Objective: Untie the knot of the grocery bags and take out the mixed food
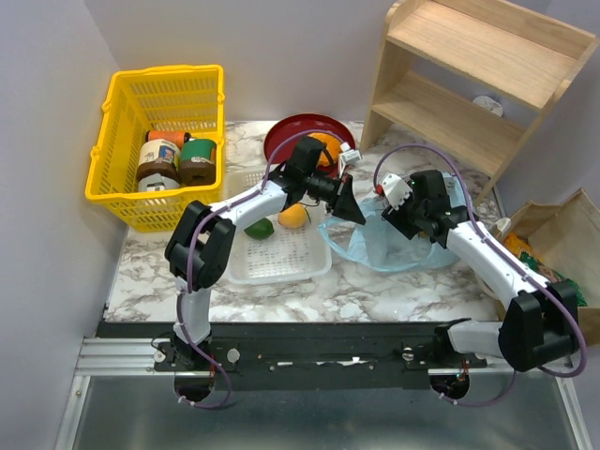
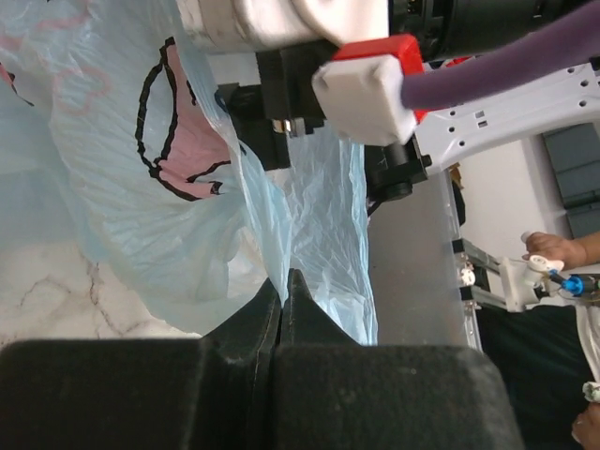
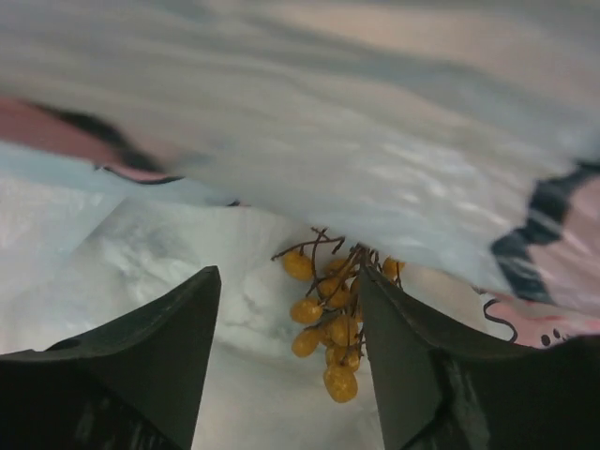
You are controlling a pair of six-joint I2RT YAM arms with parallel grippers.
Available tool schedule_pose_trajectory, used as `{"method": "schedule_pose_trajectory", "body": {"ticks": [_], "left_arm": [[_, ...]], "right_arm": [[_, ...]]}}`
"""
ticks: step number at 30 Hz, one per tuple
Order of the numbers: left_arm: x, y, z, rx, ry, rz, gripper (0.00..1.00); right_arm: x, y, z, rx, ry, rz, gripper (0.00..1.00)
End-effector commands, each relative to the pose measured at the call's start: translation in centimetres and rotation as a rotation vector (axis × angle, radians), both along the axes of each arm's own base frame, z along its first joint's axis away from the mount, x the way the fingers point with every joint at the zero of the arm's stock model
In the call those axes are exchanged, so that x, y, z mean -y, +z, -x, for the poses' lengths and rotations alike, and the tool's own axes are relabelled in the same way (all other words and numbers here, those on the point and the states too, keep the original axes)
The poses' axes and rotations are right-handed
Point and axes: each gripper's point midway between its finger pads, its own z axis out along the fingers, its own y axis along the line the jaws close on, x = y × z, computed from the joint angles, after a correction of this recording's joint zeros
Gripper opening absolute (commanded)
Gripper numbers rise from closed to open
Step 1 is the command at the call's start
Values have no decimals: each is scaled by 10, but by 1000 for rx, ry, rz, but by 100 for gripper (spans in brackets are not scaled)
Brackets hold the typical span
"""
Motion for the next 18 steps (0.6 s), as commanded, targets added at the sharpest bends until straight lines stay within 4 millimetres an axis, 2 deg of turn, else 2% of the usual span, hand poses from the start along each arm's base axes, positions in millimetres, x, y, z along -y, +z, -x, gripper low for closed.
{"method": "schedule_pose_trajectory", "body": {"ticks": [1,7,8,11,12,13,18], "left_arm": [[-1,16,-3,-27,-41,59,0],[-4,15,-7,-41,-41,63,0],[-4,13,-9,-44,-36,61,0],[-6,12,-12,-52,-30,61,0],[-6,10,-13,-56,-29,60,0],[-6,9,-13,-60,-29,58,0],[-6,6,-15,-68,-27,53,0]], "right_arm": [[10,12,-35,94,-6,53,74],[30,6,-58,107,-24,141,79],[38,-1,-62,94,-30,170,79],[54,0,-77,106,-56,203,79],[57,-7,-81,91,-54,213,79],[60,-6,-88,102,-56,220,79],[55,-24,-107,59,26,197,78]]}}
